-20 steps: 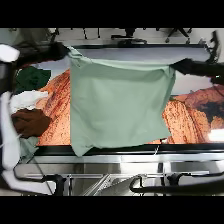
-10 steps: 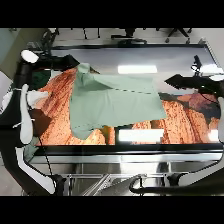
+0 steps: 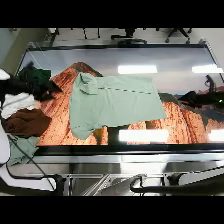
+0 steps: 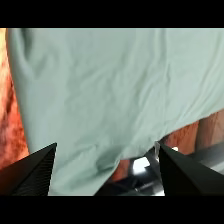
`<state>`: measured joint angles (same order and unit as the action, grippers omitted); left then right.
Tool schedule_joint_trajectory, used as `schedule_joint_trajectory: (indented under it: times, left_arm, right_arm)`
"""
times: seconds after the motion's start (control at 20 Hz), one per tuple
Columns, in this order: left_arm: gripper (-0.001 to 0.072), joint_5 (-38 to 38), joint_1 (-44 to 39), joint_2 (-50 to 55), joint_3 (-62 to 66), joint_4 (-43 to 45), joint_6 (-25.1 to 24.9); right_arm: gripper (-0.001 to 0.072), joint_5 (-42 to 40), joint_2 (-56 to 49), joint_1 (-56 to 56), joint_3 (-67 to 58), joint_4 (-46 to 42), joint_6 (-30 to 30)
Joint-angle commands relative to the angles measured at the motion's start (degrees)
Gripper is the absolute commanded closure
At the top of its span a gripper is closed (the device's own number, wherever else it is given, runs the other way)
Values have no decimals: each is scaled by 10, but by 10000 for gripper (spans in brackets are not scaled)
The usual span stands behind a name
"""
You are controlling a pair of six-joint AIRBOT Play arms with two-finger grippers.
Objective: Fold the shirts.
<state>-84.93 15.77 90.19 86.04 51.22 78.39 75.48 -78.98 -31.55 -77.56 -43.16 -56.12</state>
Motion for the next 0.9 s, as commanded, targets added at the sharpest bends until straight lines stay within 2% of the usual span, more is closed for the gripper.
schedule_joint_trajectory:
  times: [0.0, 0.15, 0.35, 0.65, 0.85]
  left_arm:
    - [20, 11, 9, -82, -214, 3, -16]
    - [20, 65, 9, -139, -362, 3, -21]
    - [20, 101, 9, -181, -473, 4, -21]
    - [20, 215, 6, -191, -540, -10, -21]
    - [21, 321, -18, -192, -539, -61, -26]
  right_arm:
    - [267, 13, -33, 16, 28, -8, 4]
    - [268, 13, -49, 53, 28, -8, 15]
    - [269, 10, -66, 99, 28, -8, 17]
    - [279, 11, -78, 117, 28, -8, 17]
    - [281, 14, -78, 117, 28, -8, 17]
